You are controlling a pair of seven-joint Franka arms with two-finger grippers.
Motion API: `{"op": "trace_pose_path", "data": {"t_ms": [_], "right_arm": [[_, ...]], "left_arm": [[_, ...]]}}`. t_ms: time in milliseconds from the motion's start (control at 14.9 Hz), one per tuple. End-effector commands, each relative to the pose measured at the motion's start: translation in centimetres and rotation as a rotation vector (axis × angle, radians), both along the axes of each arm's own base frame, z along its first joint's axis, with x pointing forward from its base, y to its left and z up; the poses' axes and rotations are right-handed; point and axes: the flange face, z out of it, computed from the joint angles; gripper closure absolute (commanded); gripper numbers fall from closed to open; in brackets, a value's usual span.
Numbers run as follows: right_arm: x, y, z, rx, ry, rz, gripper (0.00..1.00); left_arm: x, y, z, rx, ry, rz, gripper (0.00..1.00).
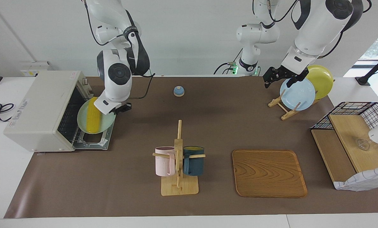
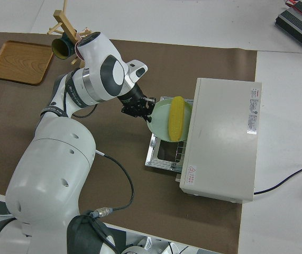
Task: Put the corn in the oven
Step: 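Carry the plate with corn into the open oven with the right gripper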
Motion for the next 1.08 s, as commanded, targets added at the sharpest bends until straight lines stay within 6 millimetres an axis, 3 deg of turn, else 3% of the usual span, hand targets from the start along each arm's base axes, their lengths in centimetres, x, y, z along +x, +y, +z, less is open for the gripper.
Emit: {"op": "trace_pose_path", "data": {"t_ms": [0,135,404,673,1009], "right_arm": [[-1.6,-2.7,-1.4,0.014,-0.012,0.042,1.0],[-1.7,-4.4,-2.0,0.03,-0.015,0.055,1.0],[-2.1,-4.9,-2.5,0.034,-0.01,0.062,1.0],[-2.4,-7.8,-2.5,0.049,0.011,0.062,1.0],[-2.9,-8.7,-2.7,0.048,0.034,0.043,1.0]], "left_arm": [[-0.2,-0.1,0.4,-0.016,-0.017,0.013,0.0],[-0.2,-0.1,0.4,-0.016,-0.015,0.013,0.0],[-0.2,-0.1,0.4,-0.016,-0.016,0.013,0.0],[-0.2,-0.1,0.4,-0.016,-0.015,0.013,0.0],[-0.2,0.0,0.4,-0.016,-0.015,0.013,0.0]]}}
